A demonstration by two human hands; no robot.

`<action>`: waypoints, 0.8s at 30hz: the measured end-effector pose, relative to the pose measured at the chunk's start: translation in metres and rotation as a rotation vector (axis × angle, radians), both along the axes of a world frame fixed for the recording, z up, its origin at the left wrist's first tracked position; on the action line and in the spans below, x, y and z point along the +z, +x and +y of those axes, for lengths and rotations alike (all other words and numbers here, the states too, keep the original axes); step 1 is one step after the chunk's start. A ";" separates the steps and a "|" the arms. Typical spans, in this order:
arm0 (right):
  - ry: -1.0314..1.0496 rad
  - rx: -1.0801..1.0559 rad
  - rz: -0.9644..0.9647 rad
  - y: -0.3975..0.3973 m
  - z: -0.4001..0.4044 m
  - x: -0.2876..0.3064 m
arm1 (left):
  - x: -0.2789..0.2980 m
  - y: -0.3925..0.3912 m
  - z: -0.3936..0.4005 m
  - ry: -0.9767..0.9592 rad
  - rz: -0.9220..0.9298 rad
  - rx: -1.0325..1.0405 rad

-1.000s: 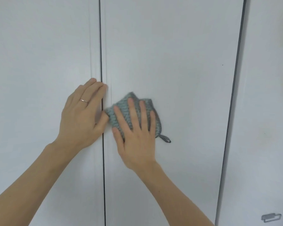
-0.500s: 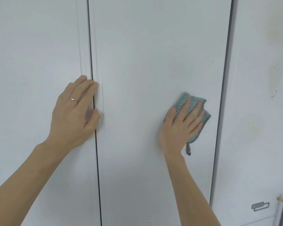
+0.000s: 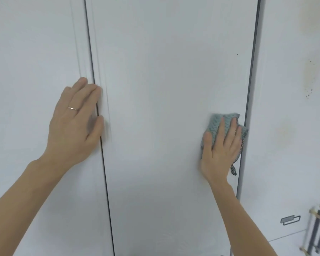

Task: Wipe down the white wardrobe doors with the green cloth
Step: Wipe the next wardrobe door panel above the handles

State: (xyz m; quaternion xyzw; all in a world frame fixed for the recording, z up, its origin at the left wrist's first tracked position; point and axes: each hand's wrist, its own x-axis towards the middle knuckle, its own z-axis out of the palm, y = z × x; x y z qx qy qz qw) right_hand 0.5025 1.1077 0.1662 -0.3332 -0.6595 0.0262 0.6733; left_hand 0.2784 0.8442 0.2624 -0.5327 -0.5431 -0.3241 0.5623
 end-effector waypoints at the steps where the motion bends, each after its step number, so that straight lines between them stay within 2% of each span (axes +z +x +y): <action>1: -0.080 -0.014 0.082 -0.004 -0.001 0.001 | -0.003 0.001 0.000 -0.001 -0.004 0.006; 3: -0.174 -0.072 0.215 -0.027 -0.018 0.006 | -0.008 0.003 -0.001 -0.006 -0.011 0.015; 5: -0.158 -0.112 0.234 -0.056 -0.053 0.009 | -0.014 0.003 -0.002 -0.004 -0.010 0.020; 7: 0.055 -0.049 0.045 -0.085 -0.098 -0.006 | -0.022 0.004 -0.002 0.000 -0.022 0.023; 10: 0.448 0.171 -0.393 -0.102 -0.147 -0.046 | -0.031 0.005 -0.003 0.004 -0.026 0.027; 12: 0.617 0.214 -0.536 -0.091 -0.135 -0.057 | -0.033 0.004 -0.004 0.000 -0.020 0.024; 14: 0.638 0.191 -0.570 -0.066 -0.101 -0.060 | -0.035 0.003 -0.003 0.007 -0.014 0.016; 16: 0.482 0.119 -0.468 -0.034 -0.058 -0.065 | -0.039 0.003 -0.002 0.011 -0.033 0.003; 20: -0.102 -0.006 -0.003 0.007 0.001 -0.083 | -0.050 0.007 0.000 0.020 -0.070 -0.032; 22: -0.260 -0.015 0.197 -0.007 -0.006 -0.082 | -0.056 0.007 -0.001 0.010 -0.075 -0.045; 24: -0.309 -0.032 0.282 -0.036 -0.036 -0.075 | -0.063 0.006 -0.002 0.000 -0.076 -0.044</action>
